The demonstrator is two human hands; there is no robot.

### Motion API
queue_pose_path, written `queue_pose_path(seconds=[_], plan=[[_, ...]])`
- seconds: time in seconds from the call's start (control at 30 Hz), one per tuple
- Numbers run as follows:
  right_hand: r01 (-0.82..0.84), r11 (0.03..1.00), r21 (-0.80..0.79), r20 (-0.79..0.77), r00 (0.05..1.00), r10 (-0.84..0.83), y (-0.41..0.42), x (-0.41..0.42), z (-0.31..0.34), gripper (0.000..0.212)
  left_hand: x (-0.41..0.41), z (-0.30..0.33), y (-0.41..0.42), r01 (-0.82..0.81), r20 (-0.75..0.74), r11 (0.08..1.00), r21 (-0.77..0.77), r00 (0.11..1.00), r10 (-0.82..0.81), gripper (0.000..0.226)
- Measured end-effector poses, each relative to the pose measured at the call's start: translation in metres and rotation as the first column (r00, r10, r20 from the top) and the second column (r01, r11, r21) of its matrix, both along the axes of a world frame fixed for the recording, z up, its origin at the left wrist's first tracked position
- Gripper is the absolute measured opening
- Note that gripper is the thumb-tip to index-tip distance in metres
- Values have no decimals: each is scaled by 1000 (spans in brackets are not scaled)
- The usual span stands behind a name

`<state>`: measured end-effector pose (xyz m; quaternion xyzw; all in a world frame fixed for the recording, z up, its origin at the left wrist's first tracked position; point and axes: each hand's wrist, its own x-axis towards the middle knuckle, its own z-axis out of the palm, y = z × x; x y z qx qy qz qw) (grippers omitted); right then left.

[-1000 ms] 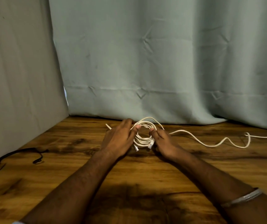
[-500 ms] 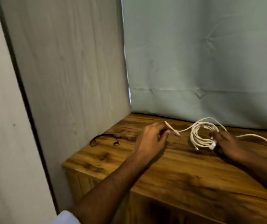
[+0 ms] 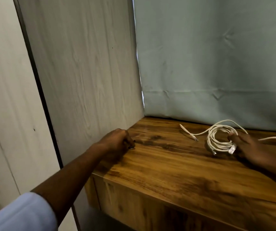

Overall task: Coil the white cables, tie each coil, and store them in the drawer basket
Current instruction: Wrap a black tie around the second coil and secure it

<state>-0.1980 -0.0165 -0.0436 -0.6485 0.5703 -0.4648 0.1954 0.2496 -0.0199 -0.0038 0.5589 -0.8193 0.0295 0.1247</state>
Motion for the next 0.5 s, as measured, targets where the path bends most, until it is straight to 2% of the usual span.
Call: queue_pose_path(seconds=[0.1,0.2,0.27,0.37,0.5], plan=[[3,1000,10,32,999,-4,-6,-3,-2,40,-4,-5,-8,-25,-19,999,-48,1000,24,17],[13,1000,0,36,999,-13,-11,-6,-6,37,-7,3,-17,40,-21,996,-80,999,-41,14],[4,1000,-6,46,999,-3,-12,-6,-7,36,-10,13,-25,86,-175,985,-147,978,-111,17],[6,1000,6,35,999,-6,-11,-5,-5,38,-17,29,-33,41,-438,978,-206,889,-129,16],[3,1000,6,18,1000,-3,-9,-3,-4,38,-24,35,-37,63,-458,965,-256,871,-179,16]])
